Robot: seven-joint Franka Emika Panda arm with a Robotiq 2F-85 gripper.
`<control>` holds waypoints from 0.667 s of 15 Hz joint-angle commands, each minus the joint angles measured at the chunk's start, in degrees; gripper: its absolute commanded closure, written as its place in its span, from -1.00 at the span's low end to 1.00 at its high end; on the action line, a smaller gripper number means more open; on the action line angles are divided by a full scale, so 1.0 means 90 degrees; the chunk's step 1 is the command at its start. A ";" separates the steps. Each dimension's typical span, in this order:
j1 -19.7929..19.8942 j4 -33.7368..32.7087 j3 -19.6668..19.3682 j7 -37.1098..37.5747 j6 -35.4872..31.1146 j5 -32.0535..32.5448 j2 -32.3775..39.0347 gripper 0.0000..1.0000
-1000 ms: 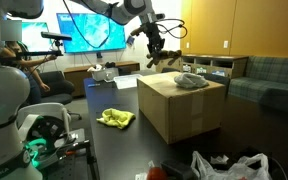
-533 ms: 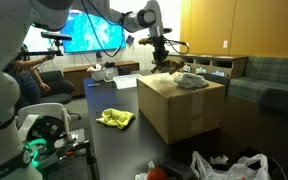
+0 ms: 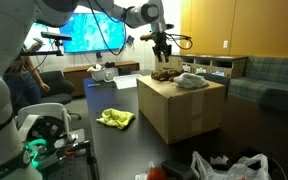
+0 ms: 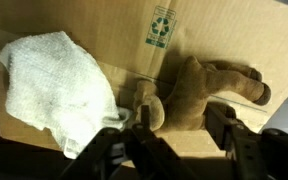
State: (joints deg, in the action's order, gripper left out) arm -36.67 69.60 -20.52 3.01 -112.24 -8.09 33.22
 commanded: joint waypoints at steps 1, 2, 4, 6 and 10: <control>-0.0045 0.0953 0.0051 -0.1040 0.0247 0.0157 -0.0843 -0.87; -0.0071 0.1206 0.0031 -0.1271 0.0257 0.0188 -0.1023 -0.97; -0.0123 0.1916 -0.0010 -0.1672 0.0210 0.0291 -0.1465 -1.00; 0.0720 0.2586 0.1095 -0.1630 0.0096 0.0948 -0.2004 -1.00; 0.1658 0.3906 0.2076 -0.1581 -0.0075 0.1315 -0.2707 -0.98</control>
State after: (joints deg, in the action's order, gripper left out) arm -28.07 93.66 -8.69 -11.07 -109.75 1.61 16.19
